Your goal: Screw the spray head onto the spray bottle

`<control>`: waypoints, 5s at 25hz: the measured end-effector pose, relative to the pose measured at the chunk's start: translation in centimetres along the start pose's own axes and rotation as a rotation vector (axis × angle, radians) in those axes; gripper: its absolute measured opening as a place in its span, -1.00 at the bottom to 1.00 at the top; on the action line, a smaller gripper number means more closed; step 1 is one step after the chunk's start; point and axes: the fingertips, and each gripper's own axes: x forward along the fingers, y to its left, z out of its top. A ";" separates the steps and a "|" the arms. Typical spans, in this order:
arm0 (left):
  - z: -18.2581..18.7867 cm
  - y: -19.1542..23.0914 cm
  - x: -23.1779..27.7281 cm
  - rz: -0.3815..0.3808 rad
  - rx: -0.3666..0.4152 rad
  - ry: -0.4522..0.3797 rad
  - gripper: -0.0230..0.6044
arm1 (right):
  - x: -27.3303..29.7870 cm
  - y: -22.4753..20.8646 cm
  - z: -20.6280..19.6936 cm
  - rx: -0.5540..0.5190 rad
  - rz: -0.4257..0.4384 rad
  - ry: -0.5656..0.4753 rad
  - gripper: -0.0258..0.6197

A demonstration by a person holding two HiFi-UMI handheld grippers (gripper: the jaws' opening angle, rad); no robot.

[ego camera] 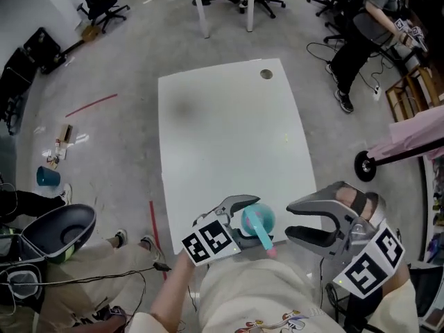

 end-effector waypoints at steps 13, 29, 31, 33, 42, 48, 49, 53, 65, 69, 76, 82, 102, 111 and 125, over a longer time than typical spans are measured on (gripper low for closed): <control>4.1 -8.8 -7.3 -0.268 0.216 0.090 0.36 | 1.0 2.9 11.2 0.225 0.410 -0.483 -0.27; 4.7 -7.7 -7.6 -0.258 0.270 0.196 0.36 | -0.1 1.6 10.9 0.208 0.458 -0.459 -0.51; 5.1 -7.5 -7.8 -0.236 0.266 0.171 0.36 | -0.1 1.3 11.1 0.235 0.437 -0.483 -0.52; 5.6 -7.2 -7.8 -0.222 0.263 0.137 0.36 | -0.4 0.8 11.4 0.272 0.420 -0.528 -0.52; 7.8 -8.3 -8.4 -0.277 0.275 0.020 0.36 | -2.2 -0.6 13.0 0.392 0.482 -0.768 -0.52; 8.8 -7.2 -9.2 -0.149 0.203 0.008 0.36 | -2.4 -1.8 13.7 0.405 0.423 -0.768 -0.52; 8.8 -6.9 -9.3 -0.111 0.182 0.009 0.36 | -2.3 -1.9 13.6 0.406 0.402 -0.758 -0.52; 9.0 -4.8 -9.4 0.070 0.084 0.003 0.36 | -1.9 -3.2 12.9 0.440 0.291 -0.729 -0.52; 10.2 1.4 -9.5 0.590 -0.087 -0.015 0.36 | -1.1 -7.4 10.9 0.579 -0.276 -0.573 -0.52; 10.6 0.9 -9.4 0.513 -0.118 -0.069 0.36 | -0.5 -6.9 10.4 0.630 -0.314 -0.510 -0.49; 10.0 -1.5 -10.4 0.263 -0.001 -0.035 0.36 | -2.0 -5.2 10.5 0.578 -0.008 -0.577 -0.17; 7.5 -4.1 -10.7 0.069 0.136 0.088 0.36 | -1.6 -3.3 12.8 0.414 0.233 -0.617 -0.17; 8.4 -0.6 -10.0 0.428 0.018 0.146 0.36 | -0.3 -5.3 11.8 0.506 -0.004 -0.586 -0.47; 8.1 -1.0 -9.7 0.335 0.003 0.082 0.36 | 0.4 -5.1 10.4 0.673 -0.070 -0.543 -0.35; 6.9 -9.4 -10.2 -0.185 0.242 0.217 0.36 | -3.0 0.4 14.7 0.264 0.565 -0.713 -0.20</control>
